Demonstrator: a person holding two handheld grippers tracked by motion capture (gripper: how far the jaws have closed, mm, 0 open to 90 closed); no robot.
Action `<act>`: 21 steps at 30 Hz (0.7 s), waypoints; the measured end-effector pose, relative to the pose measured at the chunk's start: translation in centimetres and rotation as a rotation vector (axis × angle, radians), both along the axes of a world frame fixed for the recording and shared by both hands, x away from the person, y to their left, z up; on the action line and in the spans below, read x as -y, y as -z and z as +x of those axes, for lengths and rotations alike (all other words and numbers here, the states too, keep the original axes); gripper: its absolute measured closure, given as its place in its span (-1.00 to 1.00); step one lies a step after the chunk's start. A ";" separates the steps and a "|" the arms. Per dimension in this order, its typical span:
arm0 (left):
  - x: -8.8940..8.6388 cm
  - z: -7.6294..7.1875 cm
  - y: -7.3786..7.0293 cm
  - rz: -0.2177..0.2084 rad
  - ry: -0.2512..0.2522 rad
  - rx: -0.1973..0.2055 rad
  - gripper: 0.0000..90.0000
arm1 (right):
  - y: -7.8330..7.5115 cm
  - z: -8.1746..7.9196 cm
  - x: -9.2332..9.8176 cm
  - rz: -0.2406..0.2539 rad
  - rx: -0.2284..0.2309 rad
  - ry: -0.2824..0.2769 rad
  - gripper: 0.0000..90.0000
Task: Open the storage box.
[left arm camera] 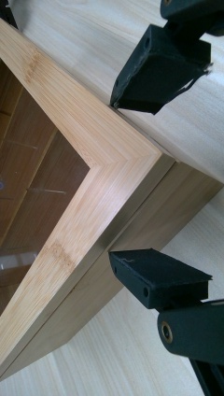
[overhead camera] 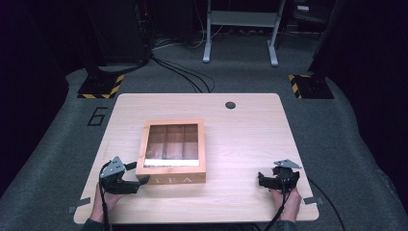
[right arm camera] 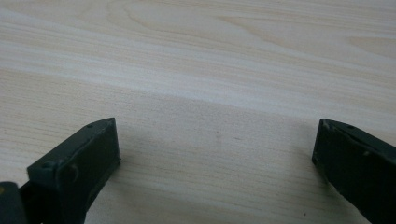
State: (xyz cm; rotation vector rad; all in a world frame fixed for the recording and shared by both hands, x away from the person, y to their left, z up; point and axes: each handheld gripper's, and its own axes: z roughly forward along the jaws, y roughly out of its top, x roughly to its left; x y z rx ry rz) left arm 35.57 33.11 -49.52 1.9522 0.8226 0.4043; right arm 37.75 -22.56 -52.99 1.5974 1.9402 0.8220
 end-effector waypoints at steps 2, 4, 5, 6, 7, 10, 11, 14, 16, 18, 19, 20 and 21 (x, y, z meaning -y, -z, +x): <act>0.0 0.0 0.0 0.000 0.001 0.003 -0.51 | 0.0 0.0 0.0 0.000 0.000 0.000 -1.00; 0.0 0.0 0.0 -0.001 0.000 0.005 -0.51 | 0.0 0.0 0.0 0.000 0.000 0.000 -1.00; -0.1 0.0 0.0 0.000 0.002 0.006 -0.51 | 0.0 0.0 0.0 0.000 0.000 0.000 -1.00; -0.1 0.0 0.0 -0.003 0.001 0.007 -0.50 | 0.0 0.0 0.0 0.000 0.000 0.000 -1.00; -0.1 0.0 0.0 -0.003 0.000 0.007 -0.50 | 0.0 0.0 0.0 0.000 0.000 0.000 -1.00; -0.1 0.0 -0.2 -0.005 0.001 0.013 -0.50 | 0.0 0.0 0.0 0.000 0.000 0.000 -1.00; -0.1 0.0 -0.2 -0.011 0.000 0.015 -0.49 | 0.0 0.0 0.0 0.000 0.000 0.000 -1.00; 0.0 0.1 -0.5 -0.001 0.004 0.028 -0.47 | 0.0 0.0 0.0 0.000 0.000 0.000 -1.00; 0.2 0.0 -0.6 0.000 0.001 0.035 -0.47 | 0.0 0.0 0.0 0.000 0.000 -0.001 -1.00; 0.2 0.0 -0.6 -0.008 -0.002 0.042 -0.47 | 0.0 0.0 0.0 0.000 0.000 0.000 -1.00; 0.3 0.1 -0.7 -0.011 -0.006 0.046 -0.48 | 0.0 0.0 0.0 0.000 0.000 0.000 -1.00; 0.2 0.1 -0.8 -0.009 -0.003 0.040 -0.49 | 0.0 0.0 0.0 0.000 0.000 0.000 -1.00; 0.2 0.1 -0.9 -0.010 -0.004 0.043 -0.50 | 0.0 0.0 0.0 0.000 0.000 0.000 -1.00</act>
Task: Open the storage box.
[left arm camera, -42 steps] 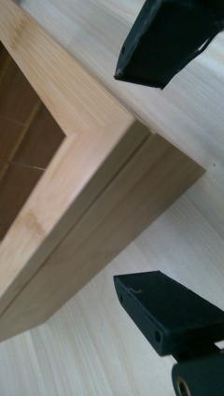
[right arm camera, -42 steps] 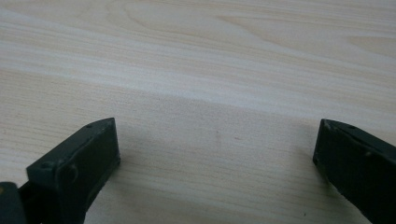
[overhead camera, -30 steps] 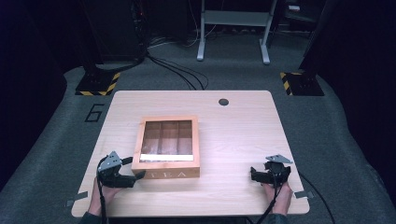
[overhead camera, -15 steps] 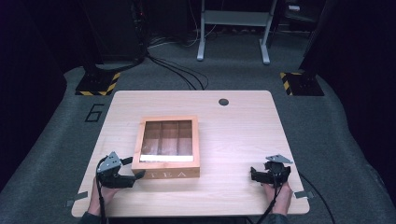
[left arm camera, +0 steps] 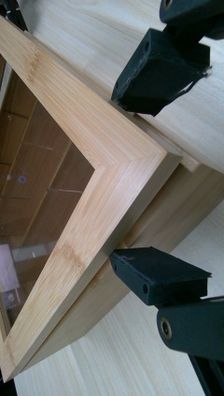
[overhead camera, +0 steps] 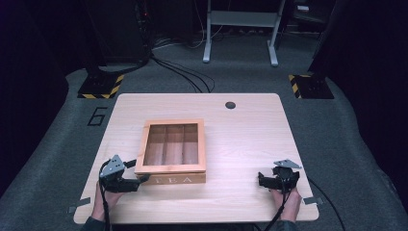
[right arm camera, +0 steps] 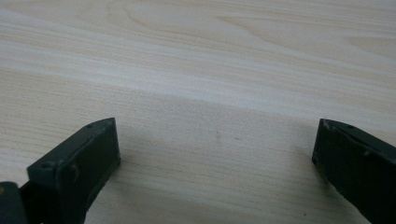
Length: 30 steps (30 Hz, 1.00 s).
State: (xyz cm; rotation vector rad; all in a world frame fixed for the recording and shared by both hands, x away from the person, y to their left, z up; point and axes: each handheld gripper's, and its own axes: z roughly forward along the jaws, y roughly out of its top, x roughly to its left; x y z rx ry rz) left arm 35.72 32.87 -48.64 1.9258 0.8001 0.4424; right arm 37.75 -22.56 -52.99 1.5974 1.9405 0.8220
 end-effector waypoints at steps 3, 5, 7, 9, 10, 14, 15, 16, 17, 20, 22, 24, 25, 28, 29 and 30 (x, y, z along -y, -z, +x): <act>-0.1 0.2 -0.4 0.005 -0.022 0.014 -0.51 | 0.0 0.0 0.0 0.000 0.000 -0.001 -1.00; -0.1 0.3 -0.6 0.033 -0.043 0.035 -0.51 | 0.0 0.0 0.0 0.001 0.000 -0.001 -1.00; -0.1 0.4 -0.8 0.040 -0.044 0.041 -0.51 | 0.0 0.0 0.0 0.001 0.000 -0.001 -1.00; -0.1 0.7 -0.9 0.053 -0.048 0.050 -0.52 | 0.0 0.0 0.0 0.001 0.000 -0.001 -1.00; -0.1 0.8 -0.9 0.056 -0.050 0.050 -0.53 | 0.0 0.0 0.0 0.001 0.001 -0.001 -1.00; 0.1 1.4 -0.9 0.076 -0.055 0.066 -0.55 | 0.0 0.0 0.0 0.001 0.001 -0.001 -1.00; 0.1 1.5 -0.9 0.076 -0.057 0.069 -0.55 | 0.0 0.0 0.0 0.001 0.001 -0.001 -1.00; 0.1 1.6 -1.0 0.078 -0.059 0.071 -0.54 | 0.0 0.0 0.0 0.002 0.001 -0.001 -1.00; 0.1 1.7 -1.0 0.079 -0.057 0.076 -0.54 | 0.0 0.0 0.0 0.001 0.001 -0.001 -1.00; 0.1 2.1 -1.0 0.074 -0.059 0.082 -0.52 | 0.0 0.0 0.0 0.002 0.001 -0.001 -1.00; 0.2 2.3 -1.1 0.082 -0.067 0.094 -0.48 | 0.0 0.0 0.0 0.002 0.001 -0.001 -1.00; 0.1 2.5 -1.1 0.083 -0.069 0.106 -0.43 | 0.0 0.0 0.0 0.002 0.002 -0.001 -1.00; 0.1 2.6 -1.1 0.082 -0.073 0.106 -0.41 | 0.0 0.0 0.0 0.002 0.002 -0.001 -1.00; 0.2 2.7 -1.0 0.089 -0.082 0.121 -0.35 | 0.0 0.0 0.0 0.002 0.001 -0.001 -1.00; 0.3 2.8 -1.0 0.088 -0.088 0.125 -0.33 | 0.0 0.0 0.0 0.002 0.001 -0.001 -1.00; 0.3 2.9 -1.0 0.091 -0.087 0.124 -0.32 | 0.0 0.0 0.0 0.002 0.001 -0.001 -1.00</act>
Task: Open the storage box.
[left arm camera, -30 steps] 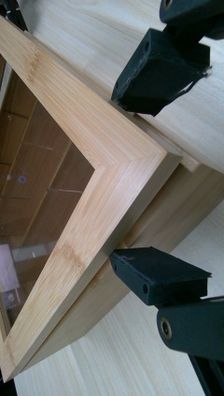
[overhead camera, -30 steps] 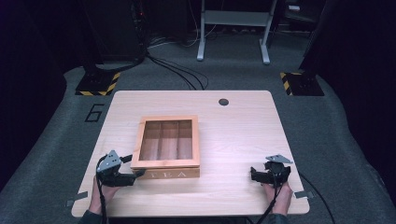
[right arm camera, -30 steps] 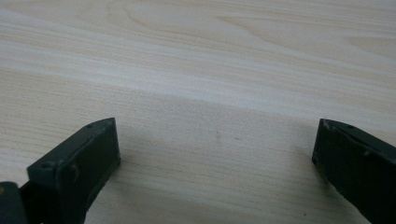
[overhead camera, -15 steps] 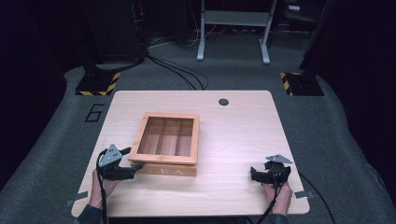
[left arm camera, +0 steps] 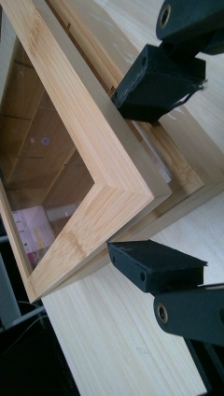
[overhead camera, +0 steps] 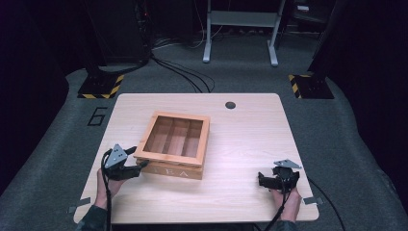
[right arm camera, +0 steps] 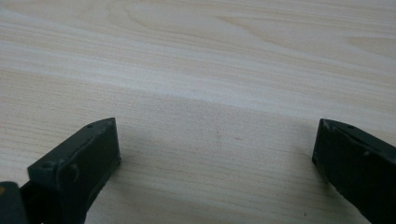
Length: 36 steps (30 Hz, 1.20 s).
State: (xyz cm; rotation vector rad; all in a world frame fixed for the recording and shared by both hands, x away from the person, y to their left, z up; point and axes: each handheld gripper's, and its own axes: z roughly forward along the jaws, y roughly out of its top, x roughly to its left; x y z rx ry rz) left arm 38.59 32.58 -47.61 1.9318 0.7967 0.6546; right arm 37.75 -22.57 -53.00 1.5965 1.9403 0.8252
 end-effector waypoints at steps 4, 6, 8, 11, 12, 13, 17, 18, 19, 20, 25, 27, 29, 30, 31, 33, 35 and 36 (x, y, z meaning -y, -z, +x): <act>0.0 0.2 -0.1 -0.013 -0.008 0.011 -0.31 | 0.0 0.0 0.0 0.000 -0.001 0.000 -1.00; 0.2 0.5 -0.3 -0.026 -0.020 0.011 -0.31 | 0.0 0.0 0.0 0.000 -0.001 0.000 -1.00; 0.2 0.7 -0.6 -0.022 -0.025 0.016 -0.32 | 0.0 0.0 0.0 0.000 0.000 0.000 -1.00; 0.4 1.1 -1.0 -0.027 -0.035 0.026 -0.33 | 0.0 0.0 0.0 0.000 0.000 0.000 -1.00; 0.5 1.2 -1.2 -0.031 -0.043 0.030 -0.35 | 0.0 0.0 0.0 0.000 0.000 0.000 -1.00; 0.5 1.3 -1.4 -0.022 -0.040 0.035 -0.36 | 0.0 0.0 0.0 0.001 -0.001 0.000 -1.00; 0.7 1.9 -2.1 -0.027 -0.048 0.052 -0.43 | 0.0 0.0 0.0 0.001 -0.001 -0.002 -1.00; 0.7 2.0 -2.3 -0.025 -0.045 0.050 -0.45 | 0.0 0.0 0.0 0.002 -0.001 -0.002 -1.00; 0.7 2.2 -2.5 -0.025 -0.042 0.058 -0.45 | 0.0 0.0 0.0 0.002 -0.001 -0.003 -1.00; 0.7 2.4 -2.8 -0.028 -0.040 0.065 -0.45 | 0.0 0.0 0.0 0.002 0.000 -0.003 -1.00; 0.6 3.1 -4.2 -0.034 -0.014 0.093 -0.45 | 0.0 0.0 0.0 0.003 -0.001 -0.003 -1.00; 0.5 3.4 -4.7 -0.043 0.004 0.096 -0.44 | 0.0 0.0 0.0 0.003 -0.001 -0.003 -1.00; 0.5 3.9 -5.2 -0.037 0.019 0.098 -0.41 | 0.0 0.0 0.0 0.003 -0.002 -0.004 -1.00; 0.6 4.0 -5.4 -0.037 0.026 0.098 -0.40 | 0.0 0.0 0.0 0.005 -0.001 -0.004 -1.00; 0.6 4.2 -5.5 -0.037 0.029 0.103 -0.40 | 0.0 0.0 0.1 0.003 0.003 -0.009 -1.00; 0.5 4.6 -5.7 -0.035 0.039 0.112 -0.36 | 0.0 0.0 0.1 0.003 0.003 -0.009 -1.00; 0.4 4.9 -6.0 -0.040 0.042 0.118 -0.32 | 0.0 0.0 0.1 0.003 0.002 -0.009 -0.99; 0.4 5.0 -6.2 -0.040 0.046 0.125 -0.31 | 0.0 0.0 0.1 0.004 0.000 -0.006 -1.00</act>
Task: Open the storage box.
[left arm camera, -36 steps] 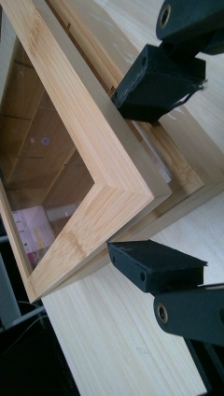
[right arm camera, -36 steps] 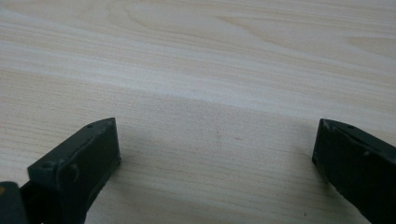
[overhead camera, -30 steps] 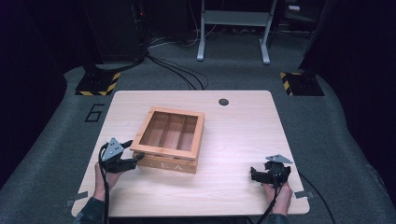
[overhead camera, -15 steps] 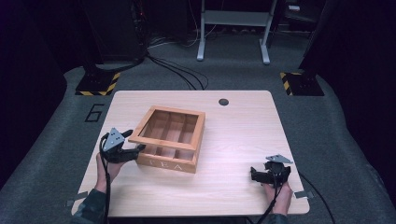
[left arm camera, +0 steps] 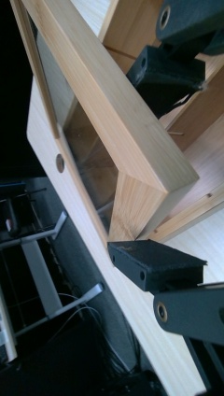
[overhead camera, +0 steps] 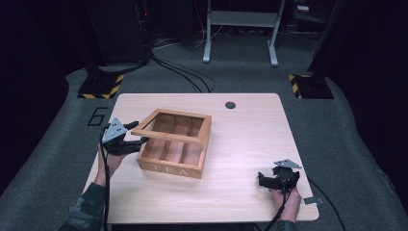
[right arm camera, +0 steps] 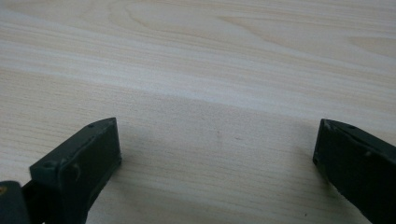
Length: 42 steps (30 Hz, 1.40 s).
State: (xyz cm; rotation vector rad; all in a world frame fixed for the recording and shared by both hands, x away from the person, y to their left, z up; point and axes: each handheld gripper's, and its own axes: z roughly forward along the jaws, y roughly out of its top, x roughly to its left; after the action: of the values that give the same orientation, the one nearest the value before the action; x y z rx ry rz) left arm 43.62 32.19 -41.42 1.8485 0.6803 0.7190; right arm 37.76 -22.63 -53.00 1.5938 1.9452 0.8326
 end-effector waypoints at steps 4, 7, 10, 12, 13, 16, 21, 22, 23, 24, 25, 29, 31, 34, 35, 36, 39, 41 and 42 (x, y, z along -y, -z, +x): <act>0.0 0.4 -0.7 0.023 0.009 0.014 -0.24 | 0.0 0.0 0.0 -0.002 0.002 -0.002 -1.00; -0.1 0.7 -1.2 0.024 0.016 0.013 -0.20 | 0.0 0.0 0.0 -0.002 -0.002 -0.002 -1.00; -0.2 1.1 -1.7 0.031 0.017 0.009 -0.16 | 0.0 0.0 0.0 -0.002 0.000 -0.001 -1.00; -0.1 1.2 -2.0 0.032 0.018 -0.002 -0.15 | 0.0 0.0 0.0 -0.002 0.000 -0.001 -1.00; -0.1 1.3 -2.1 0.034 0.016 -0.008 -0.15 | 0.0 0.0 0.0 -0.002 0.001 -0.002 -1.00; 0.0 1.4 -2.5 0.040 0.022 -0.016 -0.14 | 0.0 0.0 0.0 -0.001 0.001 -0.001 -1.00; 1.0 1.1 -3.1 0.042 0.029 -0.032 -0.11 | 0.0 0.0 0.0 -0.001 0.002 -0.001 -1.00; 1.2 1.1 -3.2 0.044 0.033 -0.034 -0.10 | 0.0 0.0 0.0 -0.001 0.002 -0.003 -1.00; 1.4 1.0 -3.4 0.039 0.036 -0.039 -0.09 | 0.0 0.0 0.0 -0.002 0.000 -0.002 -1.00; 1.5 1.0 -3.5 0.045 0.037 -0.041 -0.08 | 0.0 0.0 0.0 -0.002 0.002 -0.003 -1.00; 1.7 1.0 -3.7 0.053 0.040 -0.037 -0.06 | 0.0 0.0 0.0 -0.001 0.001 -0.002 -1.00; 2.1 1.2 -4.2 0.076 0.052 -0.048 -0.02 | 0.0 0.0 0.0 -0.003 0.002 -0.003 -1.00; 2.1 1.3 -4.5 0.086 0.051 -0.048 0.01 | 0.0 0.0 0.0 -0.002 0.001 -0.001 -1.00; 2.1 1.7 -4.9 0.095 0.055 -0.053 0.06 | 0.0 0.0 0.0 -0.001 0.001 -0.002 -1.00; 2.0 1.9 -5.1 0.099 0.057 -0.061 0.07 | 0.0 0.0 0.0 0.000 -0.003 0.004 -1.00; 2.0 2.0 -5.2 0.095 0.057 -0.064 0.08 | 0.0 0.0 0.0 -0.003 0.002 -0.003 -1.00; 1.9 2.5 -5.6 0.087 0.062 -0.067 0.12 | 0.0 0.0 0.0 -0.002 0.001 -0.001 -0.99; 1.8 2.9 -5.9 0.084 0.067 -0.074 0.14 | 0.0 0.0 0.0 -0.002 0.002 -0.002 -0.99; 1.7 3.1 -6.1 0.081 0.070 -0.078 0.15 | 0.0 0.0 0.0 -0.001 0.000 0.001 -0.99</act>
State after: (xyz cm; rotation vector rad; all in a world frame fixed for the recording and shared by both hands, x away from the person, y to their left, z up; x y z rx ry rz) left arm 46.74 30.49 -35.33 1.9726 0.6414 0.6400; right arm 37.76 -22.64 -53.00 1.5943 1.9445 0.8308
